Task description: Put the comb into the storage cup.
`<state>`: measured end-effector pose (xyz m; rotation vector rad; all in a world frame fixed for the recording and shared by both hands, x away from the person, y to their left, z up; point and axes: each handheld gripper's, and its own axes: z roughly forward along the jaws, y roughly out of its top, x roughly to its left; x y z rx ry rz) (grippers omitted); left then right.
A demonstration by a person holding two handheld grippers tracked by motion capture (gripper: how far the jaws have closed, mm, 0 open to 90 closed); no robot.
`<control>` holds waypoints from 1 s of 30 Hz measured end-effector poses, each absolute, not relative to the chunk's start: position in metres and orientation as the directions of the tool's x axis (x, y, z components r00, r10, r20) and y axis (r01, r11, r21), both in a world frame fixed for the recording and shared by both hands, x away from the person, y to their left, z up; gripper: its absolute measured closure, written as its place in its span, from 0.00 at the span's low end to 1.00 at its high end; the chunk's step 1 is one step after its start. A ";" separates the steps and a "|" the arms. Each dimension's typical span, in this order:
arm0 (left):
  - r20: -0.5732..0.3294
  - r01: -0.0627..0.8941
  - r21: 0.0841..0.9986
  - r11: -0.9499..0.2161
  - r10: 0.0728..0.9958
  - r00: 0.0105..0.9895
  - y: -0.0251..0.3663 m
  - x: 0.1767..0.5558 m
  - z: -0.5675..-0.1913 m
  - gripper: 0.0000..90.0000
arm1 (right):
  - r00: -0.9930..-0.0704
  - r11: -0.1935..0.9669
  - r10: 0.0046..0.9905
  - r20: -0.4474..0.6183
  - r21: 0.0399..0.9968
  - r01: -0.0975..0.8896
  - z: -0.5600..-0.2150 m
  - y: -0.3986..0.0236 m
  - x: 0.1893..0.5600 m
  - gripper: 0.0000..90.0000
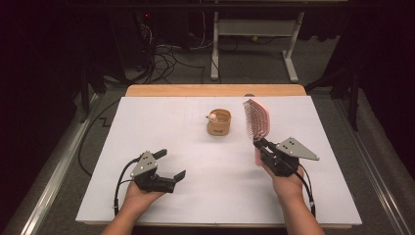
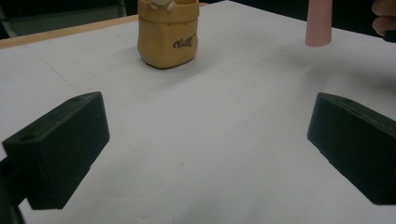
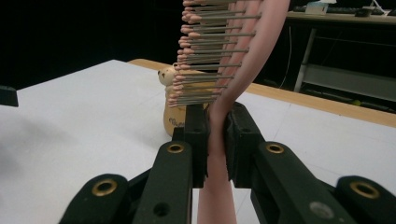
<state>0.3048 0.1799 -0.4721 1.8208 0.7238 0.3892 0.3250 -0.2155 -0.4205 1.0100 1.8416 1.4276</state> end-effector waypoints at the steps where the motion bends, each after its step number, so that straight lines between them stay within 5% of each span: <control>1: -0.080 0.288 0.931 -0.226 0.642 0.762 0.180 0.305 -0.472 0.00 | -0.535 0.137 0.845 -0.004 0.968 0.209 -0.419 -0.215 0.326 0.91; 30: -0.074 0.267 0.938 -0.220 0.625 0.777 0.181 0.302 -0.470 0.00 | -0.529 0.121 0.848 -0.014 0.978 0.168 -0.393 -0.191 0.348 0.91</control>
